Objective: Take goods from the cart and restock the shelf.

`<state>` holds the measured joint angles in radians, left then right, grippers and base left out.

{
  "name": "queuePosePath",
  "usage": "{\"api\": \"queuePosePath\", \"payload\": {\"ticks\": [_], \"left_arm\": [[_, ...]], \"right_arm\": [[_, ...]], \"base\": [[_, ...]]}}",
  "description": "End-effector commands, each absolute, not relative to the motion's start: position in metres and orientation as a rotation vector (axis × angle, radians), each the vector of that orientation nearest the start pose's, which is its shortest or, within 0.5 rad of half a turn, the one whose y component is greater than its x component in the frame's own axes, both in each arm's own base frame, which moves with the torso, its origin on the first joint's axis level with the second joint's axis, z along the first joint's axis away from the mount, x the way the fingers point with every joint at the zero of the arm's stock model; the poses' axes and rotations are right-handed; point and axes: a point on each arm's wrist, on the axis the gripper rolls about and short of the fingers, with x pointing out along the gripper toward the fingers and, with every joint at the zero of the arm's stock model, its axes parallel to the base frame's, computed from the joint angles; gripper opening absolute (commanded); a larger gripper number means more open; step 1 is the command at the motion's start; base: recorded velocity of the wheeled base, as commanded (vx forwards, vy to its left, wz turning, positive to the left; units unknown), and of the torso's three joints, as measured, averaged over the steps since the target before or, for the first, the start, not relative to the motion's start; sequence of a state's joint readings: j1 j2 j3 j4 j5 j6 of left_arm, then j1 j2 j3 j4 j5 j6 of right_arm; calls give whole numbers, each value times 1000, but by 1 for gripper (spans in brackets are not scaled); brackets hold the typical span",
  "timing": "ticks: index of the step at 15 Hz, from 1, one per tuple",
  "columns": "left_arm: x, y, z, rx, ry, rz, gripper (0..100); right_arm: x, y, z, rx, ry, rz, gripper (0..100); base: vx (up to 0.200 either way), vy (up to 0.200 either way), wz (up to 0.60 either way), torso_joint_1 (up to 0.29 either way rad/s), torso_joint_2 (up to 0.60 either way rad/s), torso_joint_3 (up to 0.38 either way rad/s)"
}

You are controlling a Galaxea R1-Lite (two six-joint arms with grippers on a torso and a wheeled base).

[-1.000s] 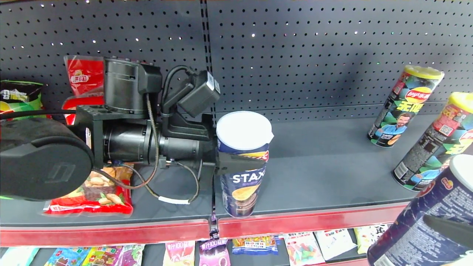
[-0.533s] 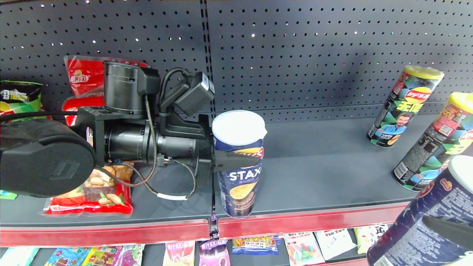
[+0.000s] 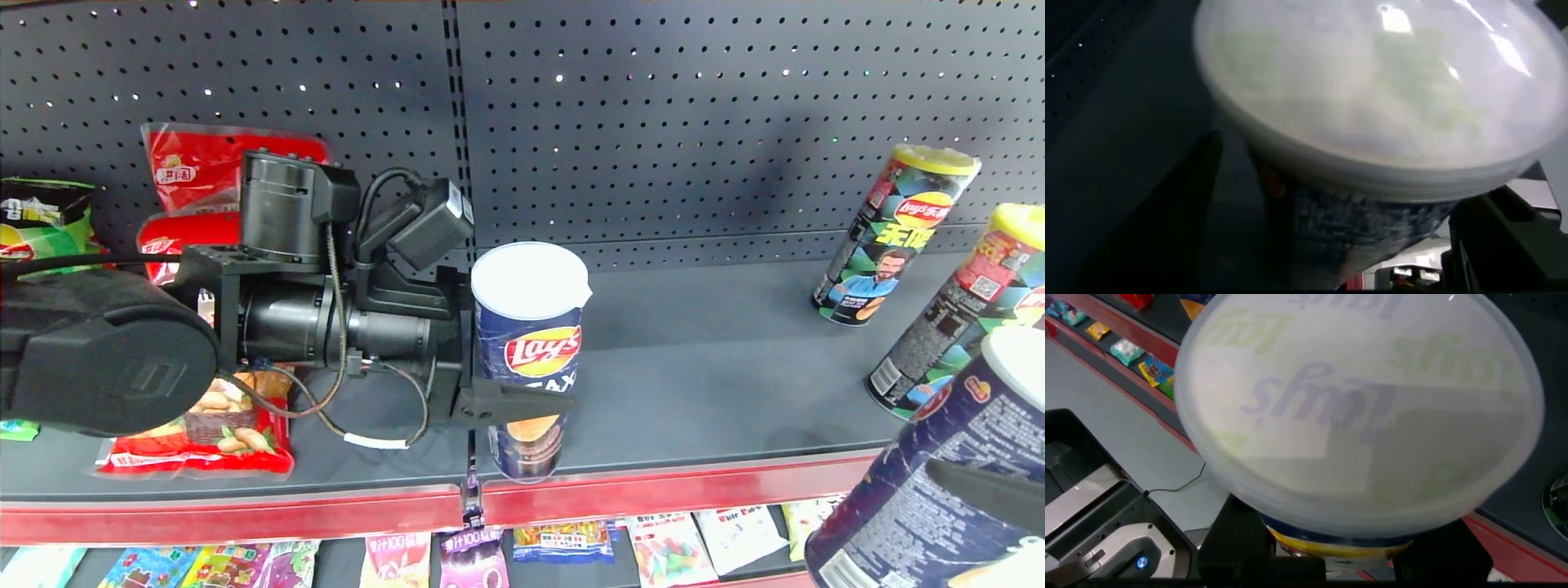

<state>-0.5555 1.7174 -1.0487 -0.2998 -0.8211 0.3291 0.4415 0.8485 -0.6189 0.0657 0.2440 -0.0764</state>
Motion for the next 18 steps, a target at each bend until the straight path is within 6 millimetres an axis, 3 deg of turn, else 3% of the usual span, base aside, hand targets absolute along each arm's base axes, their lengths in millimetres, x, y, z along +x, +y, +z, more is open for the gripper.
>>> {"api": "queuePosePath", "payload": {"ticks": [1, 6, 9, 10, 12, 18], "left_arm": [[259, -174, 215, 219, 164, -1390, 100], [236, -138, 207, 205, 212, -1320, 100], [208, -108, 196, 186, 256, -1260, 100], [208, -108, 196, 186, 256, -1260, 100], [191, -90, 192, 173, 266, -1211, 100], [181, -77, 197, 177, 240, -1154, 100]], "right_arm": [[91, 50, 239, -105, 288, 697, 0], [143, 74, 270, -109, 297, 703, 0], [192, 103, 283, -117, 311, 725, 0], [192, 103, 283, -117, 311, 725, 0], [230, 127, 290, -120, 294, 766, 0], [279, 176, 287, -142, 284, 843, 0]], "base": [[0, 0, 0, 0, 0, 0], [0, 0, 0, 0, 0, 0], [0, 0, 0, 0, 0, 0], [0, 0, 0, 0, 0, 0], [0, 0, 0, 0, 0, 0], [0, 0, 0, 0, 0, 0]]}}
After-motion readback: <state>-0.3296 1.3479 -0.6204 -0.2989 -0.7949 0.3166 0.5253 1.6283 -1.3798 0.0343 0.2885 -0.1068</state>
